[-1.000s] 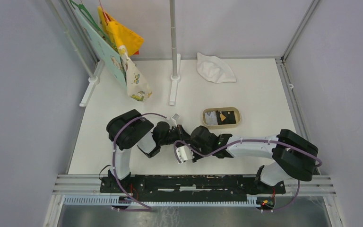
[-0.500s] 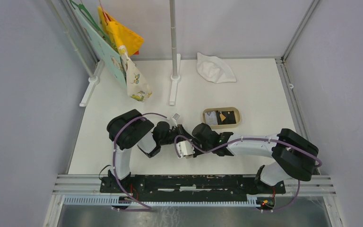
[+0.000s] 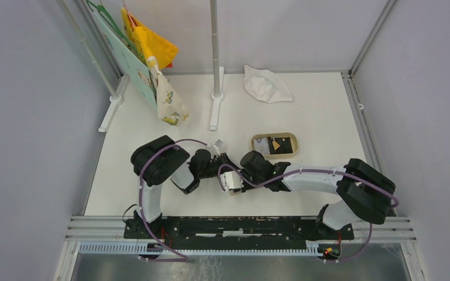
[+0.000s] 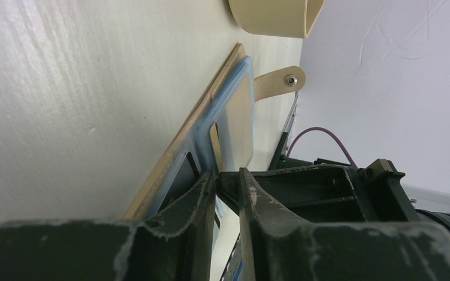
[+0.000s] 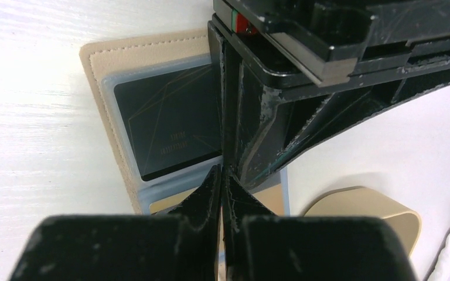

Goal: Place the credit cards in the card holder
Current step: Insert the credit card into the card holder.

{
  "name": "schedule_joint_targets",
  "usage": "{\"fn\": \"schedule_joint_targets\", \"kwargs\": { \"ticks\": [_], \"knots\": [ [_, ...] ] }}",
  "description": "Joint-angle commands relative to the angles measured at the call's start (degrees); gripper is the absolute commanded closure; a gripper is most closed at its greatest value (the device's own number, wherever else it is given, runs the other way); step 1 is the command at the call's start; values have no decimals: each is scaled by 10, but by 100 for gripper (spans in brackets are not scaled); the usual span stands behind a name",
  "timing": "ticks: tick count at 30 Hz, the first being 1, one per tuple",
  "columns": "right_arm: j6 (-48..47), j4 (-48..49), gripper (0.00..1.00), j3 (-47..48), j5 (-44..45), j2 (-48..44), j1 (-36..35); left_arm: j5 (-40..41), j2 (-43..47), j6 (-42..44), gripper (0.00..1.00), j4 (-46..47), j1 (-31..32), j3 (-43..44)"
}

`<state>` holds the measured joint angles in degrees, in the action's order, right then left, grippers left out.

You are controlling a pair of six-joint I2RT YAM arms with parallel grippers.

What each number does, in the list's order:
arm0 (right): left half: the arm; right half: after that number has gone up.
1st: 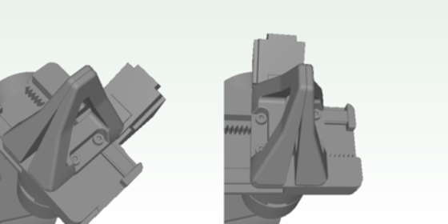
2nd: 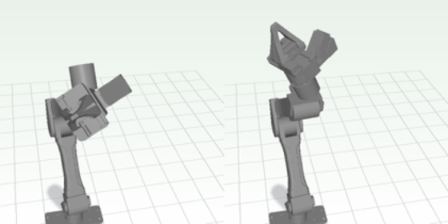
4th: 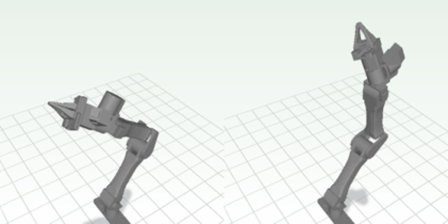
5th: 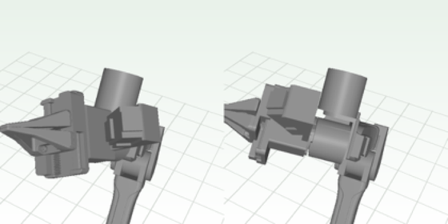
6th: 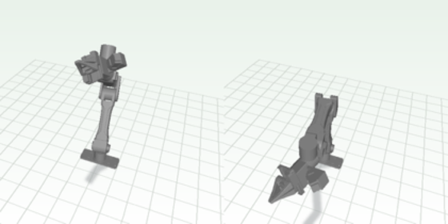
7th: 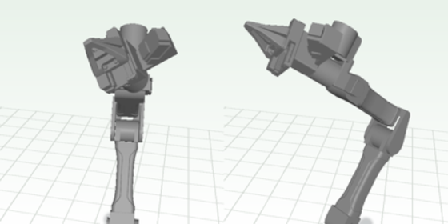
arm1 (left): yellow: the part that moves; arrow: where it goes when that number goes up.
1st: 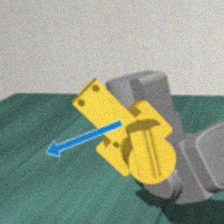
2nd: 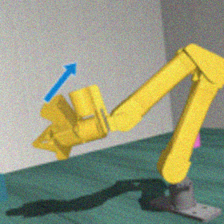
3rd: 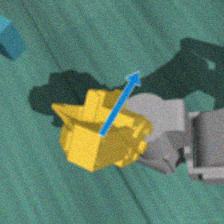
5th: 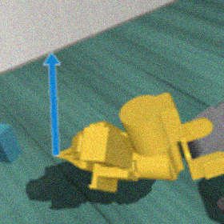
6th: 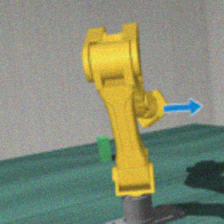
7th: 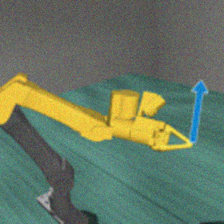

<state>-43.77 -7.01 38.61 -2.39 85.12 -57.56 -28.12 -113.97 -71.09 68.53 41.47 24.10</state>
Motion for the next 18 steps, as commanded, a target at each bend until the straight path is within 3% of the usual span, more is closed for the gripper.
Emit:
{"fn": "schedule_joint_targets", "kwargs": {
  "ticks": [1,8,14,18],
  "knots": [
    [11,4,96,-2,39,-11,17,13,14,28,71,-63,-1,2],
    [4,-26,94,-1,-41,-40,36,17,43,44,70,-97,-1,13],
    [-20,-99,85,19,-255,-93,100,41,131,104,65,-210,0,35],
    [-23,-120,77,21,-350,-133,159,69,213,166,62,-303,1,50]
  ]
}}
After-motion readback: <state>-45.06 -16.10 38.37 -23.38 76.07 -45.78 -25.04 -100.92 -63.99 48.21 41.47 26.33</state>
